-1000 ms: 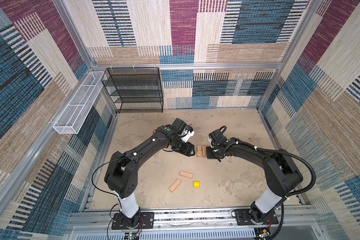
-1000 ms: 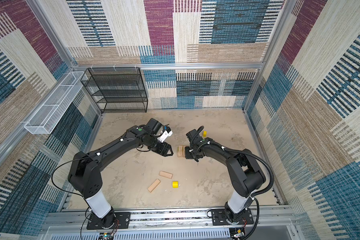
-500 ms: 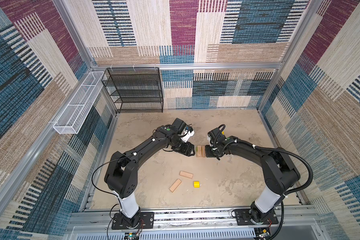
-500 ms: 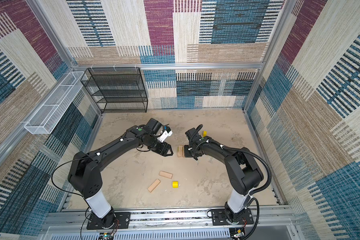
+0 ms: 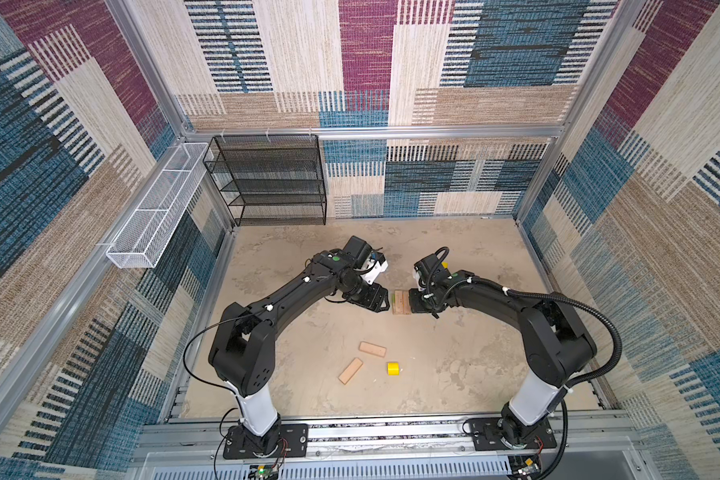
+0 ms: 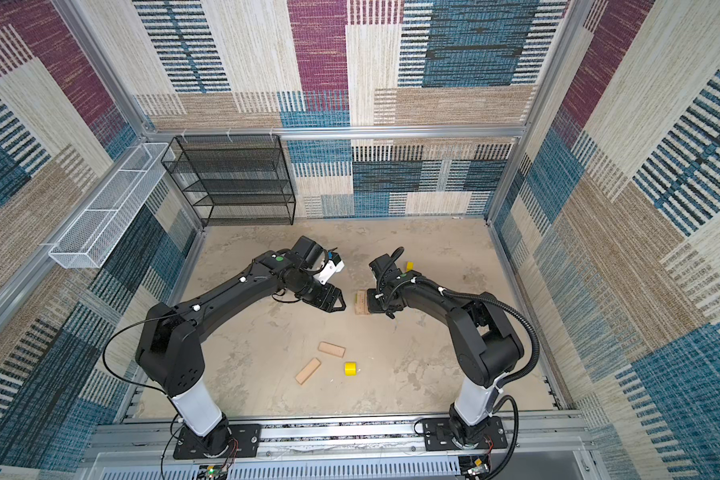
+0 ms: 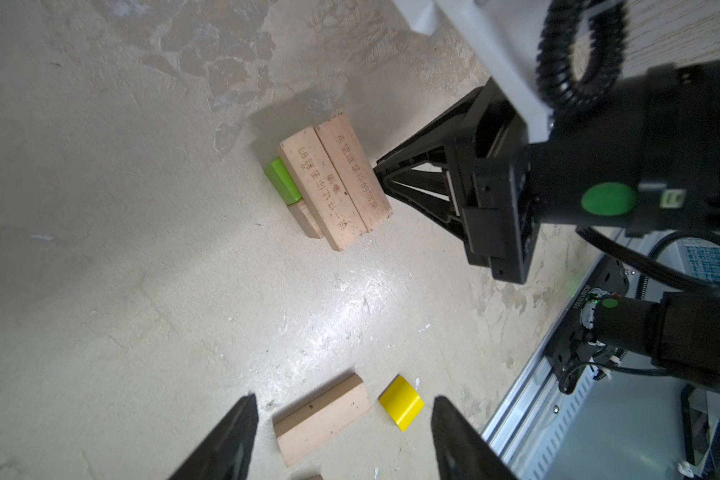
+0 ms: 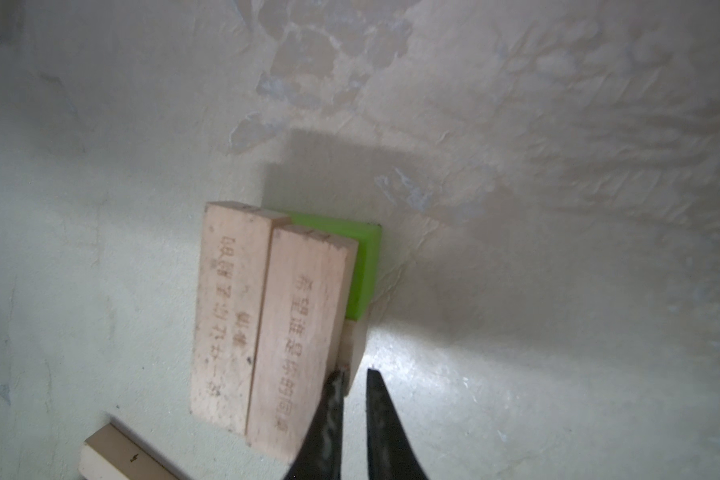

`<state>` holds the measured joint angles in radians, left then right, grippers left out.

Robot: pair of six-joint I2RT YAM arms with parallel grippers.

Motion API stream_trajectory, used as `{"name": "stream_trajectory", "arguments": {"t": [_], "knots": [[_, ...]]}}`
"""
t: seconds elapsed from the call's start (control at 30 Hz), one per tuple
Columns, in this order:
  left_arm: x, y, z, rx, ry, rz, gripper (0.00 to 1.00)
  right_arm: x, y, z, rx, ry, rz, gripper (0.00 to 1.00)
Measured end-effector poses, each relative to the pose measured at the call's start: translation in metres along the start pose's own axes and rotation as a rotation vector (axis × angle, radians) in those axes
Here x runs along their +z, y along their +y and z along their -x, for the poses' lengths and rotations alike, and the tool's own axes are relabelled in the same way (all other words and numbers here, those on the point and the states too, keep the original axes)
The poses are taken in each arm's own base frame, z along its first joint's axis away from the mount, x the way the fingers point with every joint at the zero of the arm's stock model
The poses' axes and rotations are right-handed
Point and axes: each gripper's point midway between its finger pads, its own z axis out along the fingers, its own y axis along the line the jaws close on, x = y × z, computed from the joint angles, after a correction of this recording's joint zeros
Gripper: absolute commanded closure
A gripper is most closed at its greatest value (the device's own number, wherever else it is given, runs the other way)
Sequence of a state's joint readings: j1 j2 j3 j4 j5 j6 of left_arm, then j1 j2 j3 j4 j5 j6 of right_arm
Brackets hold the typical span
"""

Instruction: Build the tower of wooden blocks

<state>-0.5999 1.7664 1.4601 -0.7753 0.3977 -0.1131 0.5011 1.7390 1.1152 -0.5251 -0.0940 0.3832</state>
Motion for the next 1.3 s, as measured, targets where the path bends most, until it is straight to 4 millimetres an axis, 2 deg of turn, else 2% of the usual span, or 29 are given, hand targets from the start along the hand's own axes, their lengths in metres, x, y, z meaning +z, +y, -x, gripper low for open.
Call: {"name": "stream_trajectory", "arguments": {"t": [0.5, 0.7, 0.8, 1.0, 1.13, 1.3], "knots": [[0.000, 0.000, 0.000, -0.003, -0.001, -0.001, 0.30, -0.001, -0.001, 0.007, -0.014, -0.011, -0.008, 0.85], [0.000, 0.000, 0.000, -0.006, -0.001, -0.002, 0.30, -0.015, -0.004, 0.010, -0.014, -0.041, -0.028, 0.85], [0.000, 0.000, 0.000, -0.007, -0.001, -0.004, 0.30, -0.024, -0.007, 0.002, -0.005, -0.046, -0.028, 0.86], [0.000, -0.001, 0.000, -0.013, 0.000, -0.011, 0.30, -0.036, -0.004, -0.027, 0.059, -0.011, 0.040, 0.89], [0.000, -0.003, 0.000, -0.013, 0.001, -0.019, 0.30, -0.036, 0.003, -0.041, 0.090, 0.018, 0.087, 0.91], [0.000, -0.003, 0.000, -0.014, 0.002, -0.022, 0.30, -0.030, 0.017, -0.046, 0.095, 0.036, 0.133, 0.92]]}}
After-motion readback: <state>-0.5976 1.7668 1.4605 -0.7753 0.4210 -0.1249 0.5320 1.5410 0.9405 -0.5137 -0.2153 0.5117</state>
